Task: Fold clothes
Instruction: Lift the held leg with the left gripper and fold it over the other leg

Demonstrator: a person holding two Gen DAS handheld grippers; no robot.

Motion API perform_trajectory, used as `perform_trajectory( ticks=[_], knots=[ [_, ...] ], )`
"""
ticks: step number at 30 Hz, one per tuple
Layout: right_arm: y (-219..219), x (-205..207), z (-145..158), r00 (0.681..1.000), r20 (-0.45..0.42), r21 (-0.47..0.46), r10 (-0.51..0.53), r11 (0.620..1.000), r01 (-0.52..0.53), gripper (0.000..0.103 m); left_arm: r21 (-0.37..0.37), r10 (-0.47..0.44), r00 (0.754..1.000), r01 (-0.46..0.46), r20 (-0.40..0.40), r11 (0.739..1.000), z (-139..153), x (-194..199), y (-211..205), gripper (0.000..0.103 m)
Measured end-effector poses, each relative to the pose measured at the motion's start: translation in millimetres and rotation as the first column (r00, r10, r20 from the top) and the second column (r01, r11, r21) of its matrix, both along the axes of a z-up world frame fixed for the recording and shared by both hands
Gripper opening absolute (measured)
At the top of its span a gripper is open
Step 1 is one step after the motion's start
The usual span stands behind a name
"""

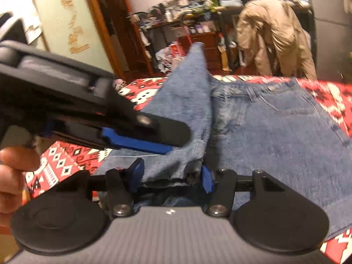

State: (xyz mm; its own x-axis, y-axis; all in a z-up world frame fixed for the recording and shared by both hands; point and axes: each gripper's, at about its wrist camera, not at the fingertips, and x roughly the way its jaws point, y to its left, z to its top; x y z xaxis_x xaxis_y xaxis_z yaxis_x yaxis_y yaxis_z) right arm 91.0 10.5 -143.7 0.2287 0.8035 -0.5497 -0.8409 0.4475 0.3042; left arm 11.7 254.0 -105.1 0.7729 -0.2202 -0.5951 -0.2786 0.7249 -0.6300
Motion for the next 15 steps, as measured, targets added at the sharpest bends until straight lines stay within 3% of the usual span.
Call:
perform_trajectory(
  ticks=[2, 6, 8, 9, 15],
  knots=[
    [-2, 8, -2, 0.998, -0.061, 0.024, -0.025, 0.999, 0.026, 0.049, -0.001, 0.007, 1.0, -0.007, 0.007, 1.0, 2, 0, 1, 0.023],
    [0, 16, -6, 0.994, -0.087, 0.057, -0.073, 0.995, 0.078, 0.046, 0.011, 0.008, 1.0, -0.008, 0.01, 1.0, 2, 0, -1, 0.023],
    [5, 21, -11, 0.992, -0.1, 0.059, -0.082, 0.994, 0.088, 0.017, 0.008, 0.008, 1.0, -0.008, 0.013, 1.0, 4, -2, 0, 0.023],
    [7, 23, -13, 0.989, -0.117, 0.063, -0.089, 0.993, 0.097, 0.01, 0.006, 0.011, 1.0, -0.011, 0.019, 1.0, 5, -4, 2, 0.023],
    [-3, 30, 10, 0.987, -0.047, 0.113, -0.151, 0.981, 0.156, 0.009, 0.078, 0.049, 0.992, -0.058, 0.114, 0.995, 33, -20, 12, 0.023]
  ],
)
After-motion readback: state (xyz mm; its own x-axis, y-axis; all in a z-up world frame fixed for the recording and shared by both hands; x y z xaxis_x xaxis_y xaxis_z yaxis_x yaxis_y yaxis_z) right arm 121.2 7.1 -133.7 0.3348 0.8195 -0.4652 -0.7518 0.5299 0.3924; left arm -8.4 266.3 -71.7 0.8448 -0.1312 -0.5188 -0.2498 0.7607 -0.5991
